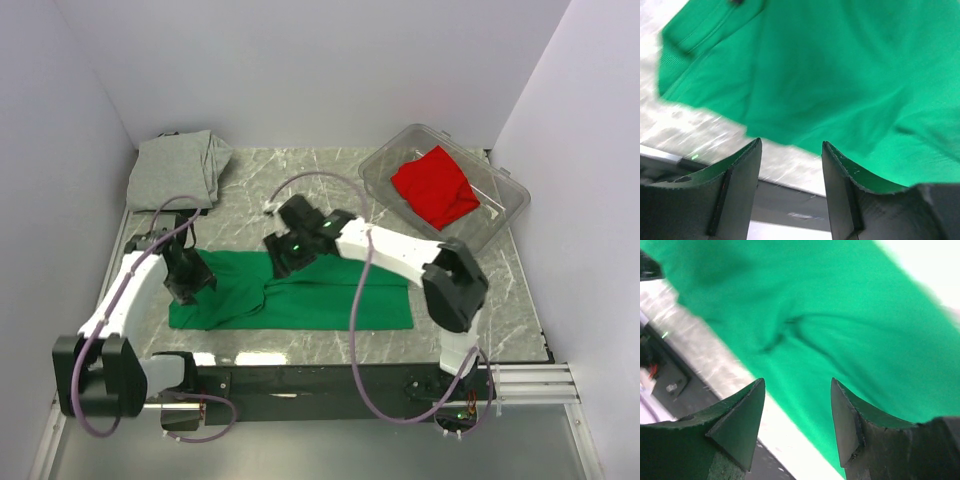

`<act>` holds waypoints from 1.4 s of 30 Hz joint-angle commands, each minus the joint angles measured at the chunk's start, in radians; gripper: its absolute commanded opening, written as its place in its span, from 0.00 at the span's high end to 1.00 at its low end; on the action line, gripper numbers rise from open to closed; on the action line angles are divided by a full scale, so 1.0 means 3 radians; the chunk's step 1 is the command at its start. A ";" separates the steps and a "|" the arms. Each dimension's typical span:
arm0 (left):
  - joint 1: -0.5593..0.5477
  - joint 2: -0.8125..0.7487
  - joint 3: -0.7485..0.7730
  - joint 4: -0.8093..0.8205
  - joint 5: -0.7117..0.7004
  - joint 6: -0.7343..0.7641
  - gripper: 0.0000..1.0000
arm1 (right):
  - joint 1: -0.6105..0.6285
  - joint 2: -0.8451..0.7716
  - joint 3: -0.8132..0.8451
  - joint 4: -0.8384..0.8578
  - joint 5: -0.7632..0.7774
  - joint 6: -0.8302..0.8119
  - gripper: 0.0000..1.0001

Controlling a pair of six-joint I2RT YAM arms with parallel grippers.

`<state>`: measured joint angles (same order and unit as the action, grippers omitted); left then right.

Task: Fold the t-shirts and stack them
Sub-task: Fold the tshirt

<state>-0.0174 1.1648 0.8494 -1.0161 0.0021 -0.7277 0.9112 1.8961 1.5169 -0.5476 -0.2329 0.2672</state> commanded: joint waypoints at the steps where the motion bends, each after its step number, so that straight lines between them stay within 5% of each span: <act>1: -0.0004 0.0258 0.0221 0.0456 0.0238 -0.0156 0.43 | -0.0438 -0.0271 -0.0264 0.0056 0.0163 0.0030 0.38; 13: -0.0019 0.1633 0.0686 0.1260 0.0464 -0.0213 0.42 | -0.1380 -0.0118 -0.0597 0.0128 -0.0006 -0.0292 0.39; 29: -0.0341 0.2631 0.1249 0.1163 0.0080 0.0165 0.40 | -0.1513 -0.0057 -0.1247 0.0312 0.0055 -0.0058 0.40; 42: -0.0689 0.3470 0.2317 0.0815 0.0003 0.0436 0.40 | -0.1519 -0.0220 -0.1676 0.0036 0.0193 0.0403 0.41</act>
<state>-0.2028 2.0750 1.5227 -0.9085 -0.0010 -0.6289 0.4591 1.8046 1.0973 -0.4038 -0.2317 0.3325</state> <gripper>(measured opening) 0.601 0.596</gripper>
